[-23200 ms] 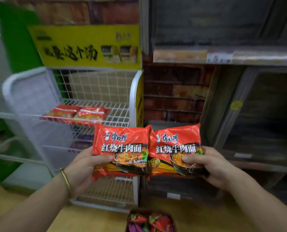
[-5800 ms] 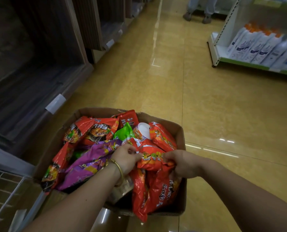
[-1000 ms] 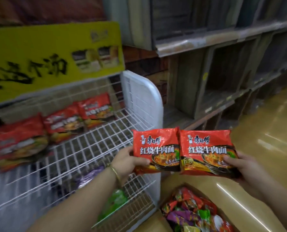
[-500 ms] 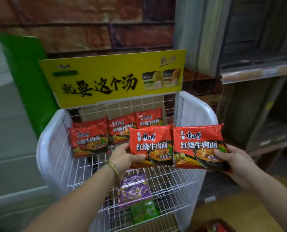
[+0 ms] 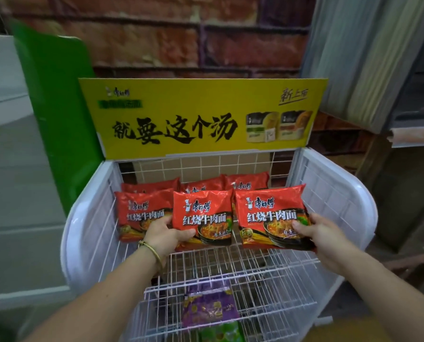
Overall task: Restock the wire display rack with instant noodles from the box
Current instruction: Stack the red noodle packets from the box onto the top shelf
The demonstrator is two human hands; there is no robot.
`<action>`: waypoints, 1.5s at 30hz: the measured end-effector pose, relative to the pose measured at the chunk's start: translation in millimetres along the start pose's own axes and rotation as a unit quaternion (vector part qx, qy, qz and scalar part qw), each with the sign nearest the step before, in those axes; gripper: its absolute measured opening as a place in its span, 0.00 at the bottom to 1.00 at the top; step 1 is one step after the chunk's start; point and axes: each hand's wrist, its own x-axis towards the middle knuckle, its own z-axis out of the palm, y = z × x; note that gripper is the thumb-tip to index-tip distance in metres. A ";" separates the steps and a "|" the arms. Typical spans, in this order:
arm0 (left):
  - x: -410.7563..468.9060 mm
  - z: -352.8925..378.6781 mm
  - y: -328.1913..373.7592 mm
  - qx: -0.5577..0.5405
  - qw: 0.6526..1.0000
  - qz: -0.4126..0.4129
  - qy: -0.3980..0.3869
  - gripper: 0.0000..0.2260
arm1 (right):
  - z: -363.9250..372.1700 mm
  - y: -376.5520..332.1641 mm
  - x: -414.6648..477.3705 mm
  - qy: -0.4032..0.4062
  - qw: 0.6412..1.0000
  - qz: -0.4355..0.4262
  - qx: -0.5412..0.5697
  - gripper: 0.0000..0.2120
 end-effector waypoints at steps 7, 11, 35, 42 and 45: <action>34.6 -12.4 3.1 0.025 0.999 -0.005 0.023 0.17 | 24.2 5.8 36.0 0.004 0.999 0.008 -0.034 0.15; 47.0 -10.8 2.0 0.060 0.998 -0.009 0.019 0.18 | 31.5 7.4 56.0 0.014 0.999 0.017 -0.043 0.15; 76.4 50.1 -20.0 0.206 0.954 0.038 0.216 0.22 | 43.2 35.6 140.0 -0.015 0.986 -0.024 -0.162 0.14; 73.6 59.0 -24.6 0.266 0.928 0.106 0.238 0.27 | 42.5 39.9 140.8 -0.017 0.962 -0.076 -0.263 0.34; 73.9 58.5 -24.0 0.333 0.899 0.128 0.253 0.29 | 43.2 41.0 141.5 -0.013 0.954 -0.088 -0.286 0.35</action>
